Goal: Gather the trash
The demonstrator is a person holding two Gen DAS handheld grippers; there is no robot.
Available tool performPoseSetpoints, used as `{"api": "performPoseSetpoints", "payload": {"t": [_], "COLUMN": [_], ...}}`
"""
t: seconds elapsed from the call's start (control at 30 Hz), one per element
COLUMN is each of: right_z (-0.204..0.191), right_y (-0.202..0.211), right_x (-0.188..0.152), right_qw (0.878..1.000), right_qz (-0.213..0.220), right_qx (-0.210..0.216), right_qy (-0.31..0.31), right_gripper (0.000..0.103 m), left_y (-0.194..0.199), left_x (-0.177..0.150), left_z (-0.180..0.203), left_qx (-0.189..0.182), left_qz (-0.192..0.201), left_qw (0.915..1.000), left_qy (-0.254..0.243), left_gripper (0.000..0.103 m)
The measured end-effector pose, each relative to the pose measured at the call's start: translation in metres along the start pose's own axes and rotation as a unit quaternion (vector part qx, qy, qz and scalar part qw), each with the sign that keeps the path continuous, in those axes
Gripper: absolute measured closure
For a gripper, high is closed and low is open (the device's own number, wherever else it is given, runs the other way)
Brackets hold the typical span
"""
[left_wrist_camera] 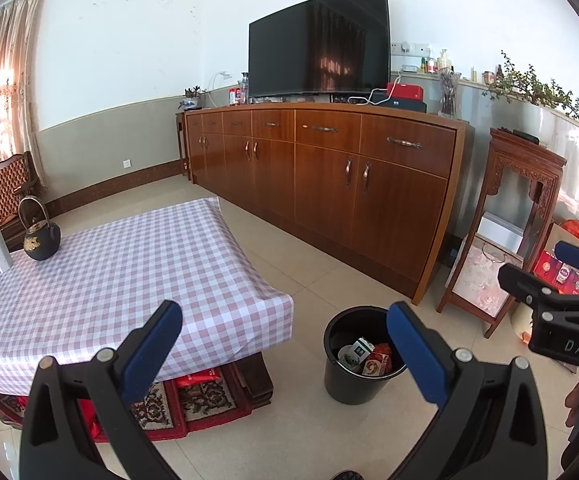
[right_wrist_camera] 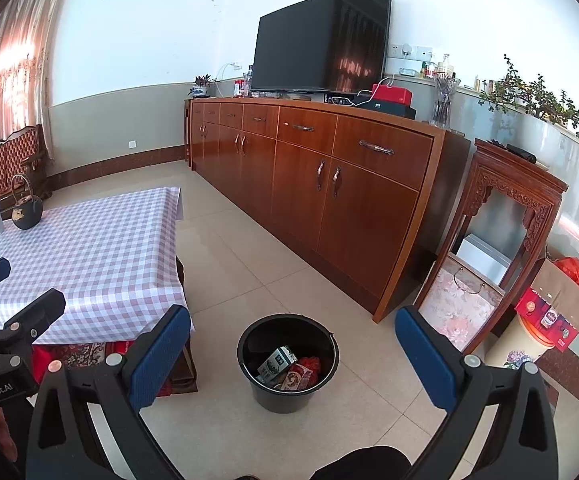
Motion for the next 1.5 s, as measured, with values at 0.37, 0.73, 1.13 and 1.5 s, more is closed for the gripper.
{"api": "performPoseSetpoints", "payload": {"t": [0.37,0.73,1.13,1.5], "right_z": [0.0021,0.0049,0.0046,0.0044], "right_y": [-0.0008,-0.0017,-0.0017,-0.0015], "right_x": [-0.0005,-0.0011,-0.0009,-0.0019], "right_qw": [1.000,1.000,1.000,1.000], "right_qz": [0.000,0.000,-0.001,-0.002], "right_qx": [-0.001,-0.004,-0.005,-0.006], "right_qy": [-0.002,-0.005,-0.004,-0.004], "right_gripper": [0.000,0.000,0.000,0.000], "left_y": [-0.0007,-0.0012,-0.0031,-0.0039], "left_x": [0.0015,0.0028,0.0029,0.0017], "left_z": [0.0021,0.0031,0.0004,-0.0018], "left_qx": [-0.007,-0.010,-0.005,-0.022], "left_qz": [-0.001,-0.001,0.001,0.002], "left_qw": [1.0000,0.9999,1.0000,0.9997], "left_qy": [-0.005,-0.005,-0.008,0.001], "left_gripper": [0.000,0.000,0.000,0.000]}}
Point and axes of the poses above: each gripper's, at about its wrist camera, not at the fingertips, and y roughly against the way its jaws point, z to its right, x to its top, the point moved 6 cm from there along -y, roughly the way its jaws point, and after that the axes turned 4 degrees about -z, right-handed, at the moved point
